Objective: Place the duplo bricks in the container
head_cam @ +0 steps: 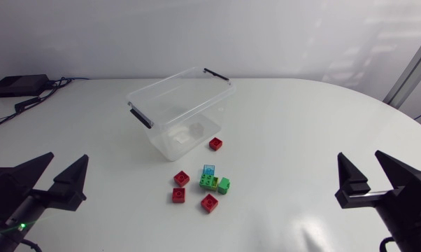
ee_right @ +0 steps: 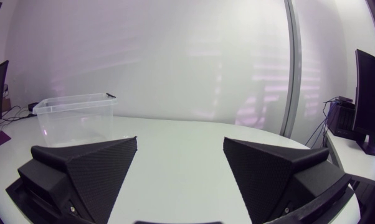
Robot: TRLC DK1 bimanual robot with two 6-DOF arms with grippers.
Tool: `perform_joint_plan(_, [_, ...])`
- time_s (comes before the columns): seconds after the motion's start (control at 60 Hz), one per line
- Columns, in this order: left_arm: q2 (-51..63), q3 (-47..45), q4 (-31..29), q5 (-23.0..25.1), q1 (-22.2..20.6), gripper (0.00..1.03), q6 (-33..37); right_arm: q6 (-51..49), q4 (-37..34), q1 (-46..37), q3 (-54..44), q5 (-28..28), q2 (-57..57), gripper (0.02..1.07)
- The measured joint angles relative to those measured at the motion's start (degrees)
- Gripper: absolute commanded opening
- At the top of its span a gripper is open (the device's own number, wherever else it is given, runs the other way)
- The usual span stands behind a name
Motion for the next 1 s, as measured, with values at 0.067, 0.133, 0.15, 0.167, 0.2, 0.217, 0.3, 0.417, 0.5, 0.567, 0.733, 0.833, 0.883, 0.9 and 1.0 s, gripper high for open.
perform_joint_plan(0.067, [6.16, 3.74, -1.07, -0.02, -0.52, 0.99, -0.83, 0.92, -0.04, 0.57, 1.2, 0.09, 1.4, 1.02])
perform_joint_plan(0.133, [12.85, 7.91, -2.49, -0.07, -1.07, 0.99, -1.99, 1.9, -0.04, 0.96, 3.5, 0.09, 4.24, 1.02])
perform_joint_plan(0.15, [14.56, 9.07, -3.1, -0.15, -1.2, 0.99, -2.16, 2.19, -0.04, 1.03, 4.15, 0.13, 5.07, 1.02])
perform_joint_plan(0.167, [16.83, 10.58, -4.17, -0.31, -1.36, 0.99, -2.49, 2.36, -0.07, 1.09, 4.9, 0.11, 6.01, 1.02])
perform_joint_plan(0.2, [20.61, 13.35, -6.71, -0.63, -1.66, 0.99, -3.02, 2.78, -0.22, 1.11, 6.23, 0.11, 7.8, 1.02])
perform_joint_plan(0.217, [22.64, 14.84, -8.2, -0.77, -1.88, 0.99, -3.26, 3.02, -0.33, 1.11, 7.15, 0.13, 8.96, 1.02])
perform_joint_plan(0.3, [33.57, 23.15, -16.68, -1.05, -4.7, 0.97, -3.65, 4.33, -1.36, 1.18, 10.8, 0.15, 13.44, 1.02])
perform_joint_plan(0.417, [47.1, 32.39, -23.39, 3.5, -7.26, 0.94, -3.02, 5.84, -3.48, 2.27, 15.02, 0.55, 18.36, 1.02])
perform_joint_plan(0.5, [53.42, 35.69, -24.68, 3.87, -10.49, 0.91, -3.3, 6.73, -5.31, 3.1, 17.42, 1.16, 20.87, 1.02])
perform_joint_plan(0.567, [57.96, 37.86, -26.49, 4.72, -13.97, 0.91, -3.78, 7.69, -6.1, 3.39, 18.69, 1.27, 22.38, 1.02])
perform_joint_plan(0.733, [70.14, 44.02, -32.15, 4.85, -21.18, 0.91, -5.42, 9.62, -6.47, 3.5, 19.56, 1.81, 25.59, 1.02])
perform_joint_plan(0.833, [76.96, 47.21, -33.86, 4.81, -23.34, 0.84, -6.75, 11.26, -7.15, 3.74, 19.58, 2.1, 27.54, 1.02])
perform_joint_plan(0.883, [80.52, 48.7, -34.47, 4.52, -24.24, 0.84, -7.72, 12.11, -7.43, 4.11, 19.58, 2.16, 28.15, 1.02])
perform_joint_plan(0.9, [81.46, 49.03, -34.53, 4.37, -24.48, 0.84, -8.02, 12.35, -7.5, 4.31, 19.58, 2.25, 28.28, 1.02])
perform_joint_plan(1.0, [86.18, 50.4, -34.82, 3.19, -26.36, 0.84, -8.7, 13.0, -7.54, 5.29, 19.58, 3.04, 28.44, 1.02])
